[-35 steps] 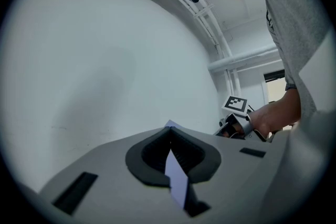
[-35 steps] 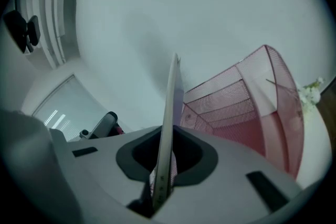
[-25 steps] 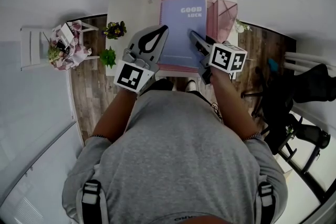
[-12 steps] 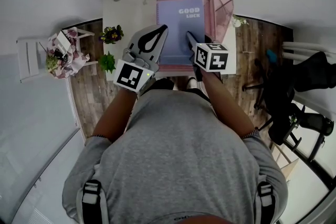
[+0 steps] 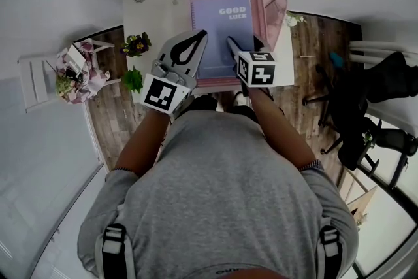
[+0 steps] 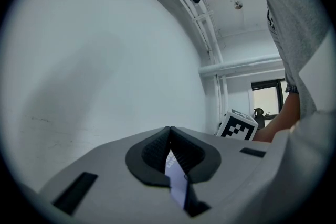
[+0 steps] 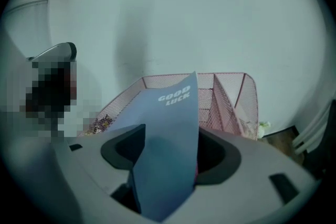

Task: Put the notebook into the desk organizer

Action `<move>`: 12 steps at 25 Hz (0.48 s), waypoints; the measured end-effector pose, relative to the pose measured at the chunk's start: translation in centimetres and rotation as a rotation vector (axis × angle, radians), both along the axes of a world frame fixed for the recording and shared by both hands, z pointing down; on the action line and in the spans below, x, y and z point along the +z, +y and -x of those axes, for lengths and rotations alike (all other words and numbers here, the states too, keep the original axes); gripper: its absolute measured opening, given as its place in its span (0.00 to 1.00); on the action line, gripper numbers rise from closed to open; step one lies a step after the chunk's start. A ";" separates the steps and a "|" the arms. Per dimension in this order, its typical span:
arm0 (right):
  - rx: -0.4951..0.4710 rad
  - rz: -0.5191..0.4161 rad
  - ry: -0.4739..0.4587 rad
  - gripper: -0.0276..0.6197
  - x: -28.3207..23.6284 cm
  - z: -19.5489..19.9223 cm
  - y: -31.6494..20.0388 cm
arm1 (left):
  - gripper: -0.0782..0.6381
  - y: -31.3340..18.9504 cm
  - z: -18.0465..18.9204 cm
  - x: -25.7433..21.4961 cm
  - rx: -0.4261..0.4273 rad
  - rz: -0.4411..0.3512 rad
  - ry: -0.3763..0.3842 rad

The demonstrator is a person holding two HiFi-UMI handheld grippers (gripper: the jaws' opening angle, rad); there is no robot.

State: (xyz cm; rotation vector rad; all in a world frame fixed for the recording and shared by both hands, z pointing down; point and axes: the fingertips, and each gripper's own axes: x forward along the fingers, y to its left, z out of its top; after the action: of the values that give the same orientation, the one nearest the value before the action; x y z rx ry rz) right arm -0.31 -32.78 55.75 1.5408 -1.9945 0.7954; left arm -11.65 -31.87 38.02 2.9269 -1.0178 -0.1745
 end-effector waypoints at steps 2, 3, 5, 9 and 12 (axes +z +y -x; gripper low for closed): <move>0.001 -0.011 0.010 0.53 -0.3 0.1 0.1 | 0.14 0.0 -0.1 0.1 0.008 0.003 0.003; 0.004 -0.018 0.018 0.53 -0.5 0.1 0.1 | 0.14 -0.1 -0.2 0.1 0.012 0.005 0.005; 0.012 -0.033 0.036 0.54 -1.0 0.0 0.2 | 0.14 -0.1 -0.2 0.1 0.018 0.003 0.007; 0.029 -0.046 0.046 0.57 -1.7 0.0 0.4 | 0.14 0.0 -0.3 0.0 0.029 -0.003 0.006; 0.018 -0.084 0.069 0.63 -3.1 0.3 0.4 | 0.14 0.1 -0.5 -0.2 0.038 -0.007 0.004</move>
State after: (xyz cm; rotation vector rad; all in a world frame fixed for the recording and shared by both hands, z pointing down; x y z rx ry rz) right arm -0.60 -32.35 52.65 1.6133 -1.9887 0.6639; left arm -11.20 -31.75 37.87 2.9483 -0.9619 -0.1836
